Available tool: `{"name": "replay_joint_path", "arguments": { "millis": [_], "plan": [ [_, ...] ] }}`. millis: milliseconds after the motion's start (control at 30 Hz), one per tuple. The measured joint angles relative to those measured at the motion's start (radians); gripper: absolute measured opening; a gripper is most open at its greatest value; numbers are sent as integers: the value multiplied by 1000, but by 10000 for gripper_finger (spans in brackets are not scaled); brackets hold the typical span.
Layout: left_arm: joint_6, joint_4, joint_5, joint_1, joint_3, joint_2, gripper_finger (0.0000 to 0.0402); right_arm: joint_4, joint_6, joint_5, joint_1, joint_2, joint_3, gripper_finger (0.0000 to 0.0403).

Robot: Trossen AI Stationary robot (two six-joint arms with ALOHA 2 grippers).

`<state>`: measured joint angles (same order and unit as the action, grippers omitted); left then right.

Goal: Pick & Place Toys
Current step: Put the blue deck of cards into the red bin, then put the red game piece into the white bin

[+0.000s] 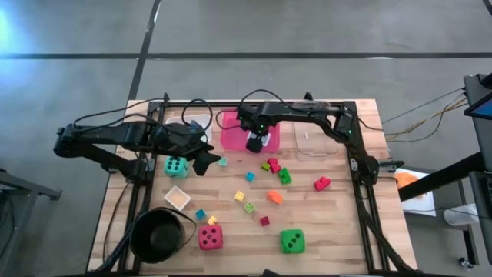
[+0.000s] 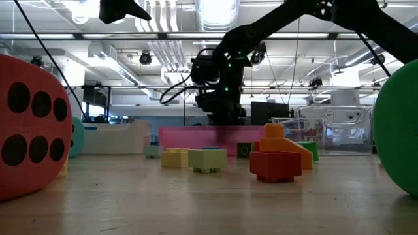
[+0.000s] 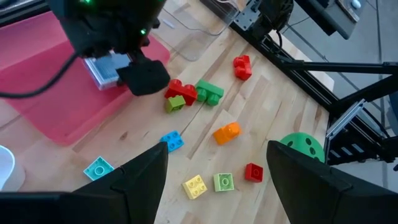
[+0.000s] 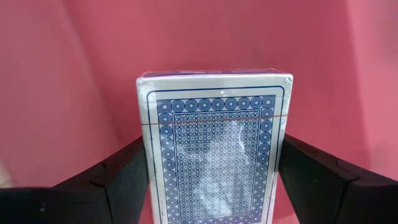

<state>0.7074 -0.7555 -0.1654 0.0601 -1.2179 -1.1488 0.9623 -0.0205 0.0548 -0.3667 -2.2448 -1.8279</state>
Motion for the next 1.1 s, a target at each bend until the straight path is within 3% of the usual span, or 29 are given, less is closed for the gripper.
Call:
{"name": "replay_joint_path", "arguments": {
  "millis": [667,733,867,1100],
  "plan": [
    [23,0,-3,0,0,0,277,1,31,-1,4,0,5,293],
    [23,0,-3,0,0,0,277,7,31,-3,4,0,5,309],
    [23,0,-3,0,0,0,277,22,23,-2,4,0,5,381],
    [23,0,-3,0,0,0,277,27,35,-3,4,0,5,359]
  ]
}}
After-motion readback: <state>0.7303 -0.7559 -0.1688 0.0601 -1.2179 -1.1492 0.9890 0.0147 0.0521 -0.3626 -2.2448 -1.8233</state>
